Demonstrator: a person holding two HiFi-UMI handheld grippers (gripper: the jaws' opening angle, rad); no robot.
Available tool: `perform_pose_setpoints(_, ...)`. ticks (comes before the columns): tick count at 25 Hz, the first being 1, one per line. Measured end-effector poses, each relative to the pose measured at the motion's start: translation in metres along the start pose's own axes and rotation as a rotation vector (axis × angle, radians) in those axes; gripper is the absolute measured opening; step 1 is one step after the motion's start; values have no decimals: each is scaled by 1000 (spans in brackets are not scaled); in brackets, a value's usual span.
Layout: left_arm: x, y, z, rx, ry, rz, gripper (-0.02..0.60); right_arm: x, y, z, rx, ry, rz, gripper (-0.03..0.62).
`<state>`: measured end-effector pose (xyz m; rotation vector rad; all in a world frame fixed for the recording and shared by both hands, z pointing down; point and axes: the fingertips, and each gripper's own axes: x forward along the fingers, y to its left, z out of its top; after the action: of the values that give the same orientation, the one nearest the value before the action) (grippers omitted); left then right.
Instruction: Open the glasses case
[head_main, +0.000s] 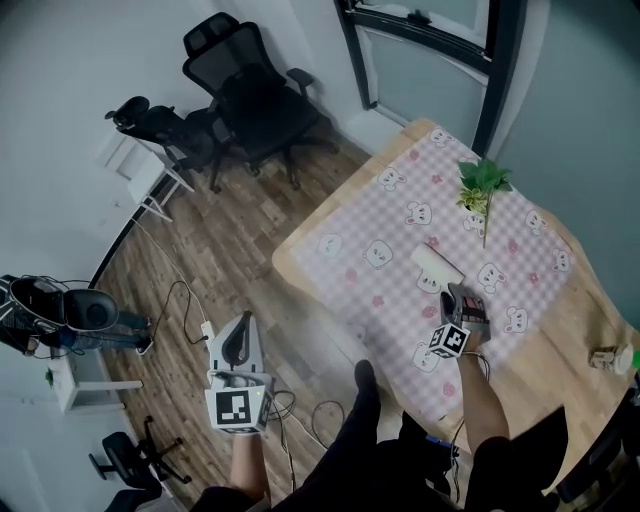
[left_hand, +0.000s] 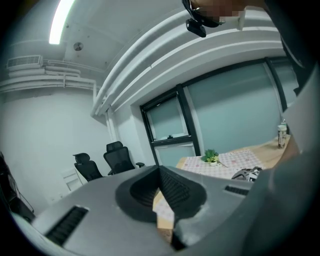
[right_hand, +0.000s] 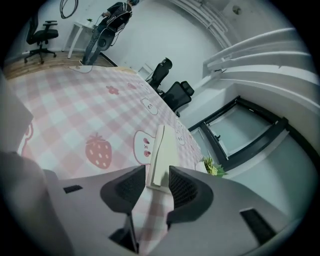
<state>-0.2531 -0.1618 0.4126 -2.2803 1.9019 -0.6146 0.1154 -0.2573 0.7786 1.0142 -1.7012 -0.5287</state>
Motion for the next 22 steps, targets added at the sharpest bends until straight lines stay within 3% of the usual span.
perform_pose_setpoints(2, 2, -3, 5, 1, -3, -13, -2, 0, -1, 0, -3, -7, -1, 128)
perform_pose_setpoints(3, 3, -3, 5, -1, -3, -15, -2, -1, -3, 1, 1, -16, 0, 77)
perform_pose_setpoints(6, 6, -5, 3, -8, 0, -18, -2, -6, -9, 5, 43, -38, 15, 49)
perform_pose_setpoints(10, 9, -10, 1, -21, 7, -24, -2, -13, -36, 8, 204, -80, 36, 26)
perform_pose_setpoints(14, 11, -11, -2, -7, 11, -37, -2, -10, -62, -11, 504, -95, 129, 20)
perform_pose_setpoints(19, 12, -12, -2, -14, 17, -40, -2, 12, -75, -56, 1167, -146, 346, 21)
perform_pose_setpoints(22, 11, -12, -1, -13, 20, -42, -2, 24, -70, -75, 1362, -95, 443, 21)
